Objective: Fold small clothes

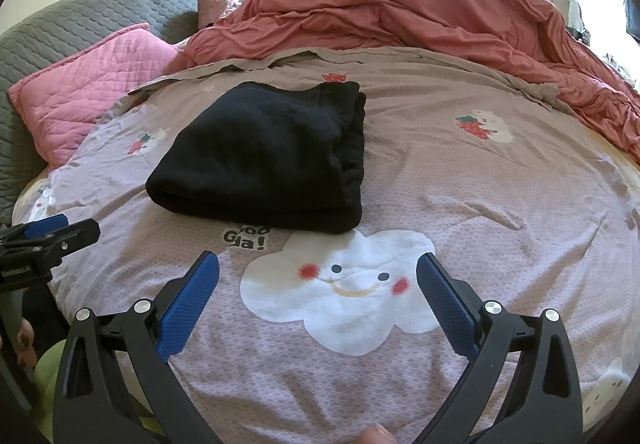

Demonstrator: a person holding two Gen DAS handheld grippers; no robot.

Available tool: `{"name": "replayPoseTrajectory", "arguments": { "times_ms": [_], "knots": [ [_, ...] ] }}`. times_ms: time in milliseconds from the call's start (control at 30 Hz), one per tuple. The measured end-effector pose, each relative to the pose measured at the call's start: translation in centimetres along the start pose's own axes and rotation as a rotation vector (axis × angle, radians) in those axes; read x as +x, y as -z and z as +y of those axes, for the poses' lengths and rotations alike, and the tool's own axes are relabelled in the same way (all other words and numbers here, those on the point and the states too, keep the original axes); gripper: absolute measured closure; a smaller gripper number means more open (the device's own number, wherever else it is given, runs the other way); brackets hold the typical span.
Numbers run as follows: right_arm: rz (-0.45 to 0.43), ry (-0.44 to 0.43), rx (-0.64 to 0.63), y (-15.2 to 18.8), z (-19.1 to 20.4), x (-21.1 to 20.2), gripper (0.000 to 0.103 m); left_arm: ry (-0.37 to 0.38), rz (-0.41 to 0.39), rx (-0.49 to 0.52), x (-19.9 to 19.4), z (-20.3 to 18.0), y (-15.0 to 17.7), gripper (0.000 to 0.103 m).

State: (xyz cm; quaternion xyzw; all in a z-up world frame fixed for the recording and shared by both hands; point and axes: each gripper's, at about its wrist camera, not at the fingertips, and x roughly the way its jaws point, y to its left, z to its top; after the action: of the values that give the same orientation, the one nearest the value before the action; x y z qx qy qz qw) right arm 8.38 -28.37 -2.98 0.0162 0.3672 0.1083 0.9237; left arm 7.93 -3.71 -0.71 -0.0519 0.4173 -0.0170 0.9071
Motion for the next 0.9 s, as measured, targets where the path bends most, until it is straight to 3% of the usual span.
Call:
{"name": "replayPoseTrajectory", "arguments": {
  "times_ms": [567,733,900],
  "knots": [
    [0.008,0.076,0.065,0.3,-1.8,-0.1,0.005,-0.033,0.011,-0.003,0.5,0.2,0.1,0.010],
    [-0.013,0.225,0.204,1.3,-6.5,-1.8,0.005,-0.031,0.030,-0.102,1.3,3.2,-0.2,0.010],
    [-0.055,0.529,0.417,4.4,-16.4,-6.5,0.005,-0.062,0.052,-0.209,2.2,8.3,-1.6,0.009]
  ]
}}
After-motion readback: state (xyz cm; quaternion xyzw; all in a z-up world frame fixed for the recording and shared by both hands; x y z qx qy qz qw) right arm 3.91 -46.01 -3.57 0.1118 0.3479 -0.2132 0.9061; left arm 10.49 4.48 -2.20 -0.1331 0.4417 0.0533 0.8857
